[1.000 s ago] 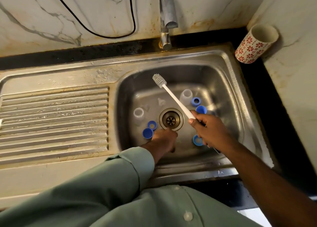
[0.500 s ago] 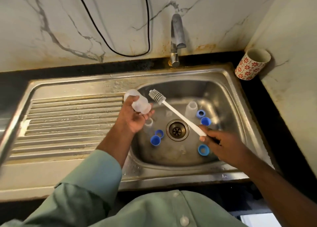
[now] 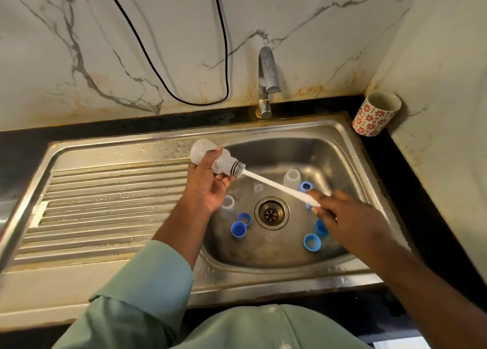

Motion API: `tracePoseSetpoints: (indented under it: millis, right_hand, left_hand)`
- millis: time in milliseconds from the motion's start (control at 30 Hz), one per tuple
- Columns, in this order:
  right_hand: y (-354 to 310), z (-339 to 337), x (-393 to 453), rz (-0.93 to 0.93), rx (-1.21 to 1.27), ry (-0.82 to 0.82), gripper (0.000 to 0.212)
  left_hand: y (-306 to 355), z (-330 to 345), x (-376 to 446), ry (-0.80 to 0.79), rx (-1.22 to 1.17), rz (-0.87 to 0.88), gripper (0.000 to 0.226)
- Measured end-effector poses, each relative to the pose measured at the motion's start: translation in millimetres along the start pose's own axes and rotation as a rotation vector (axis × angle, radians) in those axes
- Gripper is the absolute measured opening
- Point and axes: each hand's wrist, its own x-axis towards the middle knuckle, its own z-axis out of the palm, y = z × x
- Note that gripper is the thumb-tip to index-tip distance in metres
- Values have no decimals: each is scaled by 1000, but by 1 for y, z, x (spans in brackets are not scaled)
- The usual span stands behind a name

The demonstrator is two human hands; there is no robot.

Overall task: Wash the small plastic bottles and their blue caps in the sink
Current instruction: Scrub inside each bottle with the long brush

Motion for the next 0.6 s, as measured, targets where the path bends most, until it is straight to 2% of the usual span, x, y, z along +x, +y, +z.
tracePoseSetpoints:
  millis: [133,167,233,300,367,400,433,467,500,533,600]
  right_hand:
    - [-2,3,-3,-104,-135,283,39]
    - [-2,1,-1,-97,-123,269,39]
    - [-4,-6,7,-27,57,60,35]
    - [-5,-6,15,58,462,-166,21]
    - [-12,-6,19,139,850,-318,23]
    - [-11,-3,20,120,865,-331,17]
    - [-9,-1,21,95,814,-298,7]
    - [-5,1,22,52,662,-226,18]
    - [-1,4,22,8,469,-117,38]
    - [2,5,24,-21,322,12,49]
    - [5,7,24,-93,167,283,44]
  left_hand:
    - [1,1,-5,-28,62,21,65]
    - [2,1,-6,-42,82,18,64]
    - [4,0,-10,-103,114,0,62]
    - [4,2,-17,-203,135,-41,66]
    - [2,6,-23,-243,107,-62,66]
    - [2,6,-22,-240,80,-63,57]
    - [3,6,-23,-229,58,-63,45]
    - [5,5,-23,-209,47,-61,35]
    - [6,4,-24,-189,46,-55,29]
    - [7,3,-24,-181,55,-54,28]
    - [5,0,-27,-172,75,-60,29]
